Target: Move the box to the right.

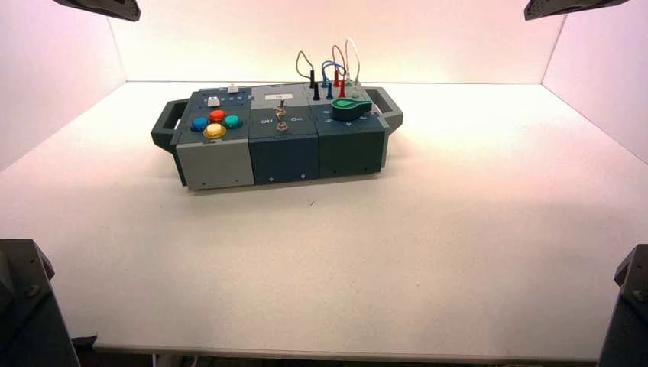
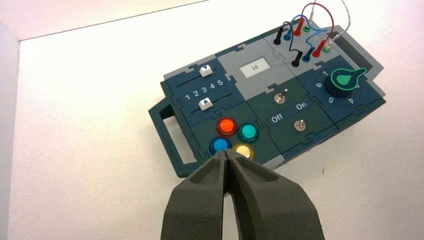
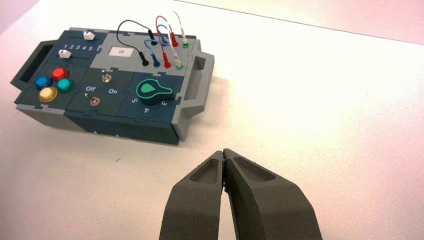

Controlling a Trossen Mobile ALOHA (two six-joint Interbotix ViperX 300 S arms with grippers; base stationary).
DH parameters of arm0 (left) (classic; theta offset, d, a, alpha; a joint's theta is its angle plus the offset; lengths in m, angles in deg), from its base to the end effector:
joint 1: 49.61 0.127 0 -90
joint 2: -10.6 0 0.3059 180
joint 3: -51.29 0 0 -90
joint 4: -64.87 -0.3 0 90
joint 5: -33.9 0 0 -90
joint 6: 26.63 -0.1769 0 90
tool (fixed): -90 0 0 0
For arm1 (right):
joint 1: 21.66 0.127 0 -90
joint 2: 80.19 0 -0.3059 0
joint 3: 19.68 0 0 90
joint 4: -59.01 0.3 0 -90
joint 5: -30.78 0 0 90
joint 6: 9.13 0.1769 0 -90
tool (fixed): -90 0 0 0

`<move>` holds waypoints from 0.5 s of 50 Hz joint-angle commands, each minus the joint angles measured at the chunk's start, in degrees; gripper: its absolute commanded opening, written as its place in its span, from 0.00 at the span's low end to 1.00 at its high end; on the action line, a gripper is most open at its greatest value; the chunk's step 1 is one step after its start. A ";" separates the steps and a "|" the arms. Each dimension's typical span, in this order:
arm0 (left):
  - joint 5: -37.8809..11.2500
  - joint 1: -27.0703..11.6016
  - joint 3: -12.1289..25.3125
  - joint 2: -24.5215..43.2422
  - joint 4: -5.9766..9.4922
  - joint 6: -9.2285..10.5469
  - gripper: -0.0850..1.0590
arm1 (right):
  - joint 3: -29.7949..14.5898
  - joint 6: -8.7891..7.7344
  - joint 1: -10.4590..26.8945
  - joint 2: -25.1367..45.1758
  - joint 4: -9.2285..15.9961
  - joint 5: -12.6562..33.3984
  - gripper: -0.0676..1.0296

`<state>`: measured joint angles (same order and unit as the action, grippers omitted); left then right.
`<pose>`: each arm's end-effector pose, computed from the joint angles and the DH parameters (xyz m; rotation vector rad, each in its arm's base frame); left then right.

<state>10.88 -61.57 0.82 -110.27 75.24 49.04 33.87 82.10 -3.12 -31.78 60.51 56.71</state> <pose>0.2481 -0.0653 0.1702 0.1301 0.7272 -0.2971 0.2175 0.0751 0.1850 -0.0602 0.6630 0.3077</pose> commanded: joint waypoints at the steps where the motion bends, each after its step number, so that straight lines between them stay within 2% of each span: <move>1: 0.26 0.26 1.67 -0.35 0.00 -0.09 0.04 | -1.58 -0.09 0.09 0.18 -0.09 -0.35 0.04; 18: 0.70 0.35 1.58 0.35 -0.09 -0.09 0.05 | -1.49 -0.09 0.18 0.18 -0.09 -0.35 0.04; 25: 0.53 2.37 2.46 3.08 0.00 0.26 0.05 | -1.49 -0.09 0.18 0.00 0.00 -0.26 0.04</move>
<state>11.14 -60.95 0.91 -108.95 75.24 49.04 33.95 82.10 -3.12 -31.78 60.51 56.71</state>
